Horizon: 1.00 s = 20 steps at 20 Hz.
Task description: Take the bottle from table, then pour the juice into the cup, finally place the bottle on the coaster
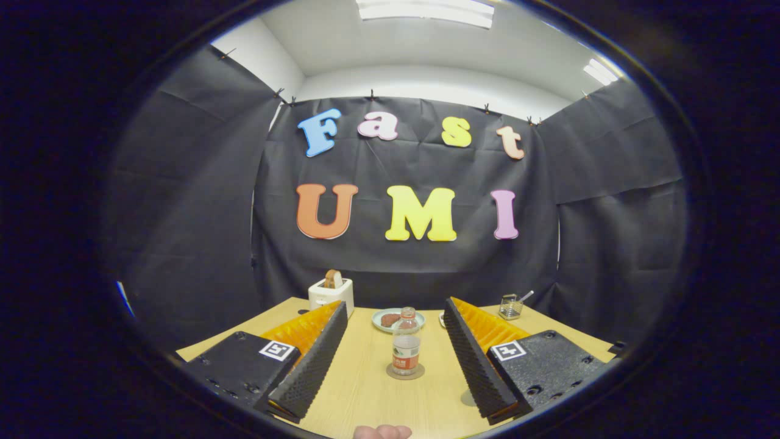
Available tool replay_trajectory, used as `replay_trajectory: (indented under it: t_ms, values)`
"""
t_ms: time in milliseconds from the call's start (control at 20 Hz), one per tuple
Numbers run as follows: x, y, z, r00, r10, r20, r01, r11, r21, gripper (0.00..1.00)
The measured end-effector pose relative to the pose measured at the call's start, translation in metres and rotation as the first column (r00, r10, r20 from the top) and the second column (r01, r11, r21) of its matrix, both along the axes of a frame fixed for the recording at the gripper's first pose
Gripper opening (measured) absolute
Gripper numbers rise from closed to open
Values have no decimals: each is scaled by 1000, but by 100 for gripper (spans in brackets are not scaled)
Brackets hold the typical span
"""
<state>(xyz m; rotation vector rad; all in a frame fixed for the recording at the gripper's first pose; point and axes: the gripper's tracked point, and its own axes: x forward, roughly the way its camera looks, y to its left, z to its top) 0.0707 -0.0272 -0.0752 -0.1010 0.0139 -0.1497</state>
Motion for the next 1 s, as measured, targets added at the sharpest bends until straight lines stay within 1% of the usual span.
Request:
replay_trajectory:
  t_ms: [100, 200, 400, 450, 550, 600, 700, 1000]
  values:
    - [-20, 21, 16, 998, 19, 54, -20, 1000, 3, 100]
    - [-36, 36, 13, 998, 28, 63, -28, 1000, 4, 100]
    - [-67, 45, 3, 996, -51, 73, 51, 999, -6, 100]
    - [-75, 51, 1, 995, -56, 86, 57, 998, -6, 100]
    - [-86, 68, -1, 992, -31, 122, 30, 1000, 11, 100]
    - [-90, 75, -3, 990, -13, 142, 10, 1000, 24, 100]
    - [-97, 78, -12, 989, -2, 147, -4, 999, 37, 100]
    - [-102, 78, -19, 987, -23, 158, 22, 1000, 6, 100]
